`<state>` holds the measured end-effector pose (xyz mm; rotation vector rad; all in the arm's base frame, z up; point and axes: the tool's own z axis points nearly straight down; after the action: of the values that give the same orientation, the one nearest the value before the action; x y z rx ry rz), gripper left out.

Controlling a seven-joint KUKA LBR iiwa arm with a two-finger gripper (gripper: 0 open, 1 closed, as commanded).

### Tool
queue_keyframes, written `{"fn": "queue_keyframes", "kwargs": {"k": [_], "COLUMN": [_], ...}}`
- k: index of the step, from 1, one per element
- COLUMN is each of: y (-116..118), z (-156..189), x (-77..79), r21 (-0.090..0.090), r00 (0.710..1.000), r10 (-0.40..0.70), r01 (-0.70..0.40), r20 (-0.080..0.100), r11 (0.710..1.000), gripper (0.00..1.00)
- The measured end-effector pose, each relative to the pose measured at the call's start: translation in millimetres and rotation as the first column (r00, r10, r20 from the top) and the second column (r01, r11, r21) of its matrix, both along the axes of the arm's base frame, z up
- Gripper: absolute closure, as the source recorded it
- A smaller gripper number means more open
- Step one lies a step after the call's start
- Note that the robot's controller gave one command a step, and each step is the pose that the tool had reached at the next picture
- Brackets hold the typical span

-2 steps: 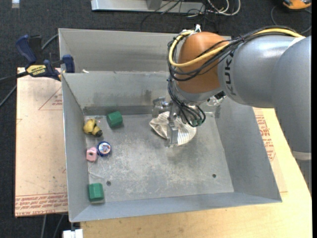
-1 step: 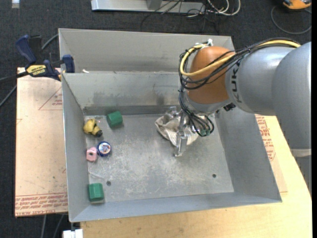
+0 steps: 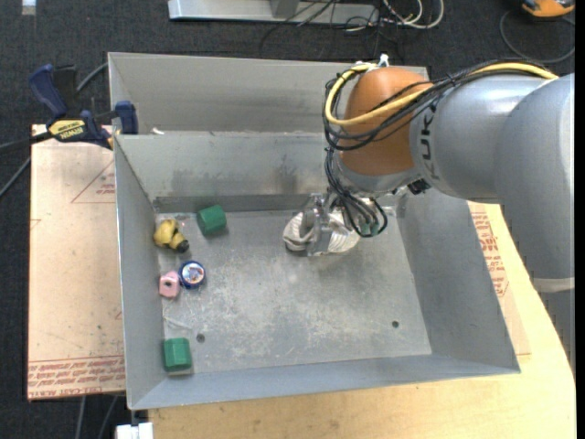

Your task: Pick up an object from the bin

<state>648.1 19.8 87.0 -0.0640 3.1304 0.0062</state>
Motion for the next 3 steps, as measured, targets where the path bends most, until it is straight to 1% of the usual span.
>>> {"fn": "queue_keyframes", "kwargs": {"k": [1, 2, 3], "y": [0, 19, 8], "z": [0, 70, 92], "x": [0.0, 3.5, 9.8], "r21": [0.000, 0.002, 0.001], "r00": [1.000, 1.000, 1.000], "r10": [-0.001, 0.008, 0.005], "r01": [0.001, -0.008, -0.005], "r20": [0.000, 0.011, 0.006], "r11": [1.000, 1.000, 1.000], "gripper": [1.00, 1.00, 1.00]}}
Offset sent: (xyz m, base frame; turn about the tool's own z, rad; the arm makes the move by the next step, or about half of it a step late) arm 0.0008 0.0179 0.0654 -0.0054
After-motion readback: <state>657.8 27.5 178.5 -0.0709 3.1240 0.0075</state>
